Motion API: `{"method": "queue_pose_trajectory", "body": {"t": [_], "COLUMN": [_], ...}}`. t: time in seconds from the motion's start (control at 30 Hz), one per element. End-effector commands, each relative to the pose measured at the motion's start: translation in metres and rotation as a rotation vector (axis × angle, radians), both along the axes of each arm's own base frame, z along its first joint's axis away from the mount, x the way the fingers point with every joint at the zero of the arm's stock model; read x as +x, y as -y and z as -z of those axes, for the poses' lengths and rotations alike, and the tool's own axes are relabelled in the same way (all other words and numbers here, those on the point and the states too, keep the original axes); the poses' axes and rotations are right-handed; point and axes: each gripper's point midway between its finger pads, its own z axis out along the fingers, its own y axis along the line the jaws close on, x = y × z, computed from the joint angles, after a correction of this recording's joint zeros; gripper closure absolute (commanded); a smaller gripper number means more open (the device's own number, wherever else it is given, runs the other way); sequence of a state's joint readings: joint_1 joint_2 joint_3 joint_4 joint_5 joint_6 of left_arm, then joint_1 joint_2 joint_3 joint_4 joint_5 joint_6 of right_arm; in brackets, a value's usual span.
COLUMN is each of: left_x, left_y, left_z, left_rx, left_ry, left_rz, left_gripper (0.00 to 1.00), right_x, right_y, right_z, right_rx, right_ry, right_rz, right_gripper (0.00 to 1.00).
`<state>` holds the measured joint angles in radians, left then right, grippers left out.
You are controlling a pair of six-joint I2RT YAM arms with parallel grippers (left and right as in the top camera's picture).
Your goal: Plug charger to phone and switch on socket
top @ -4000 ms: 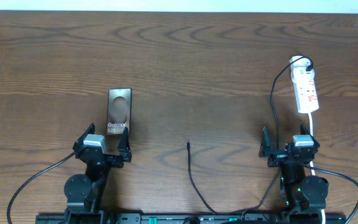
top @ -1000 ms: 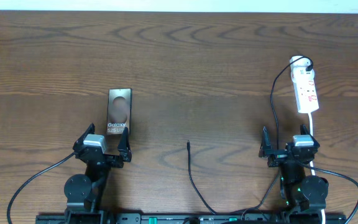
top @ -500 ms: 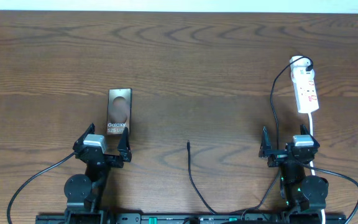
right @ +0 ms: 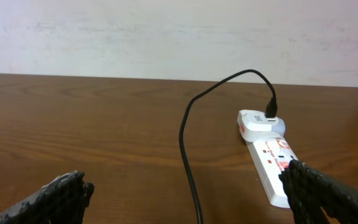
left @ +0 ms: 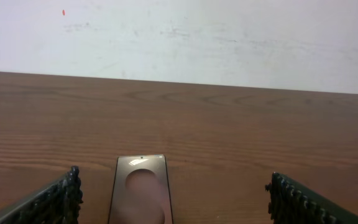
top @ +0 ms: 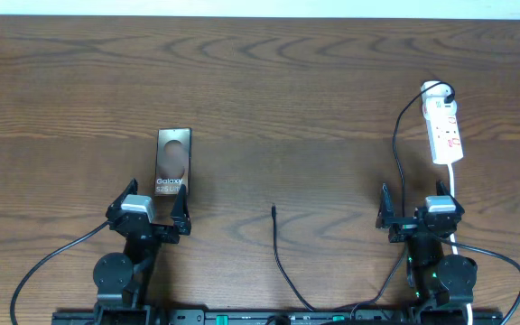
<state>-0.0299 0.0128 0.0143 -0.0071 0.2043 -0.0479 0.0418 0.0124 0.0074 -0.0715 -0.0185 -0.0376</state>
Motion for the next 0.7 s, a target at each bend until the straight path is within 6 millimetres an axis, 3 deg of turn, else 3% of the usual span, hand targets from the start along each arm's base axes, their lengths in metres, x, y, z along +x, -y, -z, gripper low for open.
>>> {"method": "queue_pose_trajectory", "body": {"t": [0.0, 0.37, 0.67], "left_x": [-0.002, -0.002, -0.009], "left_y": [0.005, 0.006, 0.005], "left_z": [0.013, -0.006, -0.057], "left_rx": [0.001, -0.001, -0.01], "left_ry": [-0.042, 0.009, 0.102], "left_rz": [0.031, 0.032, 0.031], "left_gripper": [0.07, 0.07, 0.07], "right_x": [0.0, 0.0, 0.0], "right_y": [-0.001, -0.001, -0.001], "right_z": [0.001, 0.001, 0.001], "right_rx": [-0.013, -0.013, -0.013], "right_ry": [0.001, 0.001, 0.001], "right_rz": [-0.004, -0.004, -0.004], "right_gripper": [0.01, 0.01, 0.01]}}
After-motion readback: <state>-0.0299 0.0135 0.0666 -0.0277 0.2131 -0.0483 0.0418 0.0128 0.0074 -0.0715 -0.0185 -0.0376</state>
